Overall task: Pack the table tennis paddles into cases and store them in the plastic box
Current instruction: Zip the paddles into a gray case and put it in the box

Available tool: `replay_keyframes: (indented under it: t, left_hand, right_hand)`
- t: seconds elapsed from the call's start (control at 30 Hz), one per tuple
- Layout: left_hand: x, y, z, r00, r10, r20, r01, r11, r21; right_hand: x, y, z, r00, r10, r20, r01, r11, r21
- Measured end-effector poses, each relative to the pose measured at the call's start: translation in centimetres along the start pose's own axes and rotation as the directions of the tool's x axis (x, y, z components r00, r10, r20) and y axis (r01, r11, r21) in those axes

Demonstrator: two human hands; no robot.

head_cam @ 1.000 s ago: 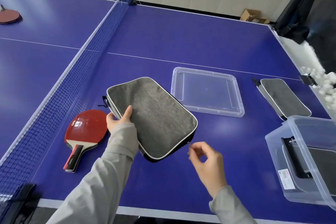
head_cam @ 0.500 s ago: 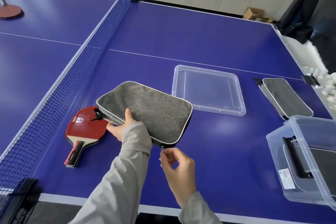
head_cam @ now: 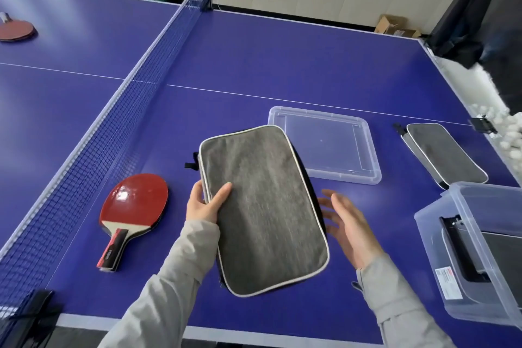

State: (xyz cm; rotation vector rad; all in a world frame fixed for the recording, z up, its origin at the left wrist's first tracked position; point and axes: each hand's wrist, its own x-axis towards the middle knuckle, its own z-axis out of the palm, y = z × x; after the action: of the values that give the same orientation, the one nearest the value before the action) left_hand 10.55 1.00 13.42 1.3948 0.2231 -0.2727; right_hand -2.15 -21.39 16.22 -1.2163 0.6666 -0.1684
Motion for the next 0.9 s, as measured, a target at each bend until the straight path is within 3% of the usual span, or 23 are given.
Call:
replay_keyframes:
  t: [0.1, 0.17, 0.23, 0.3, 0.37, 0.4, 0.47, 0.57, 0.8, 0.9]
  left_hand:
    - [-0.8, -0.3, 1.3, 0.996, 0.006, 0.088, -0.008, 1.0, 0.021]
    - [-1.3, -0.5, 2.0, 0.994, -0.015, 0.111, 0.013, 1.0, 0.018]
    - [-1.8, -0.6, 2.7, 0.993, -0.041, 0.108, 0.034, 0.997, 0.065]
    - [-2.2, -1.0, 3.3, 0.999, -0.029, 0.04, 0.014, 0.944, 0.33]
    - [-3.1, -1.6, 4.1, 0.998, 0.045, 0.043, -0.062, 0.813, 0.579]
    - [-4.0, -1.8, 4.7, 0.991, 0.059, 0.116, -0.117, 0.793, 0.598]
    - [-6.1, -2.4, 6.4, 0.966, -0.019, 0.258, -0.117, 0.857, 0.501]
    - [-8.1, -3.1, 8.4, 0.933, -0.157, 0.324, 0.032, 0.932, 0.36]
    - [-8.4, -3.4, 6.9, 0.907, -0.266, 0.327, 0.185, 0.948, 0.259]
    - [-7.9, -3.5, 5.3, 0.906, -0.288, 0.311, 0.198, 0.936, 0.29]
  right_hand:
    - [-0.9, -0.4, 0.1, 0.962, 0.164, 0.22, -0.161, 0.987, -0.031]
    - [-1.8, -0.1, 0.0, 0.945, 0.199, 0.259, -0.201, 0.979, -0.019]
    - [-2.4, 0.3, 0.0, 0.964, 0.158, 0.215, -0.167, 0.986, 0.024]
    - [-2.8, 1.0, 0.3, 0.991, 0.085, 0.104, -0.089, 0.996, 0.03]
    - [-3.1, 2.0, 0.9, 0.999, -0.014, -0.035, 0.012, 0.997, -0.075]
    - [-3.3, 2.5, 1.1, 0.994, -0.079, -0.081, 0.064, 0.984, -0.169]
    - [-3.9, 3.3, 1.9, 0.978, -0.193, -0.078, 0.155, 0.926, -0.345]
    - [-5.3, 4.5, 3.2, 0.964, -0.266, -0.003, 0.235, 0.856, -0.461]
    - [-6.1, 6.1, 3.7, 0.979, -0.18, 0.09, 0.202, 0.88, -0.43]
    - [-5.9, 6.2, 3.2, 0.977, -0.167, 0.134, 0.208, 0.883, -0.42]
